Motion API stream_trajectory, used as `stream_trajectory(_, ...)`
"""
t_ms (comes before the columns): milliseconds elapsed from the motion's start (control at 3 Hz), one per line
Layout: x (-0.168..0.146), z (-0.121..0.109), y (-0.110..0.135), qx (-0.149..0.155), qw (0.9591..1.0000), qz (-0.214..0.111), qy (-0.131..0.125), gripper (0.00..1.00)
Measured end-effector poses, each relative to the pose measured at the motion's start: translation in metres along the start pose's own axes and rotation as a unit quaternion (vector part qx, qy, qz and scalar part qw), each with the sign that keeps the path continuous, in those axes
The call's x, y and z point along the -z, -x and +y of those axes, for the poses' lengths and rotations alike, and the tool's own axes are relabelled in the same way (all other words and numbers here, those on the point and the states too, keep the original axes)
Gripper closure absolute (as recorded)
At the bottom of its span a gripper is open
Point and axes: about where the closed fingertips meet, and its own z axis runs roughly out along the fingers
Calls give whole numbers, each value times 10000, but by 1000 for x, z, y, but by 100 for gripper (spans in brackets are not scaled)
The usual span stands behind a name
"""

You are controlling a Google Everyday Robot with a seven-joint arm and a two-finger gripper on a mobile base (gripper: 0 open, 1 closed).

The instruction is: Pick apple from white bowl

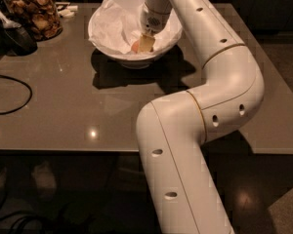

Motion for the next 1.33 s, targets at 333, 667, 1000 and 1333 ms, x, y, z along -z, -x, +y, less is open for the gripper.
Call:
stream_trajectory(333,34,-5,7,13,9991,-278,-323,100)
stream_trajectory(667,68,-1,10,82,9975,-499,-502,100)
stream_trajectory(1000,101,5,10,115,9959,-575,-690,100)
stream_trajectory(1333,137,16,15,223,9939,-648,-862,100)
